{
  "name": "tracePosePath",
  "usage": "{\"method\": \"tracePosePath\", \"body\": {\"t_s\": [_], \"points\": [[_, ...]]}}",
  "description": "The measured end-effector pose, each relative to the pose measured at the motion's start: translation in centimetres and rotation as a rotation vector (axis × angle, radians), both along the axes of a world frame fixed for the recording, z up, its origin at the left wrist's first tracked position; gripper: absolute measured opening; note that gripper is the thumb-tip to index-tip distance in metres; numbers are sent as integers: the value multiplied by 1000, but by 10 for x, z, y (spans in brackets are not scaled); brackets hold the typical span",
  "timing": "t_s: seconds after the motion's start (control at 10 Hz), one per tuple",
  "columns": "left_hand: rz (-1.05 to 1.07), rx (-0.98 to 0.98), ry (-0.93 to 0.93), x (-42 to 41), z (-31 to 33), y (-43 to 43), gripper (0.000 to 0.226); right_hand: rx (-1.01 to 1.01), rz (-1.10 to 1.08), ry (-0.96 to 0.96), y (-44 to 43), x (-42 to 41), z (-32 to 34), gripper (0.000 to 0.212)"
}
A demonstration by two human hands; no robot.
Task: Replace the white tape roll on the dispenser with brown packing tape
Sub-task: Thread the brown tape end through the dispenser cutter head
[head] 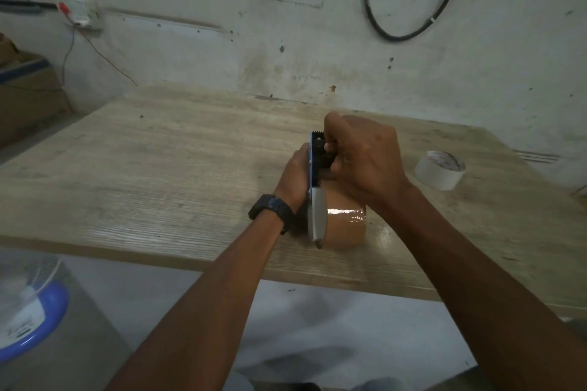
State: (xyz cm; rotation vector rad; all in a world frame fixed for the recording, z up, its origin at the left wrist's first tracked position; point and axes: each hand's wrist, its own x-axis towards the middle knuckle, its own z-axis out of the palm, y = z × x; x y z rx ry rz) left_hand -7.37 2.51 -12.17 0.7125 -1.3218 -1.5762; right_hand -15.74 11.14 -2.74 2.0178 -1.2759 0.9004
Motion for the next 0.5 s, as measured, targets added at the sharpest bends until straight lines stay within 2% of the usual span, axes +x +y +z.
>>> {"method": "tracePosePath", "body": {"t_s": [0.1, 0.2, 0.3, 0.4, 0.5], "points": [[69, -32, -16, 0, 3, 3, 41, 9, -43, 44, -2, 1, 2, 18], [73, -98, -71, 1, 5, 3, 33, -7, 24, -146, -3, 0, -1, 21], [45, -117, -71, 2, 8, 5, 34, -53, 98, -277, -1, 1, -4, 17], [47, -170, -194, 3, 13, 9, 33, -64, 133, -292, 1, 4, -5, 8], [65, -139, -235, 5, 17, 8, 18, -77, 113, -293, 3, 5, -4, 9]]}}
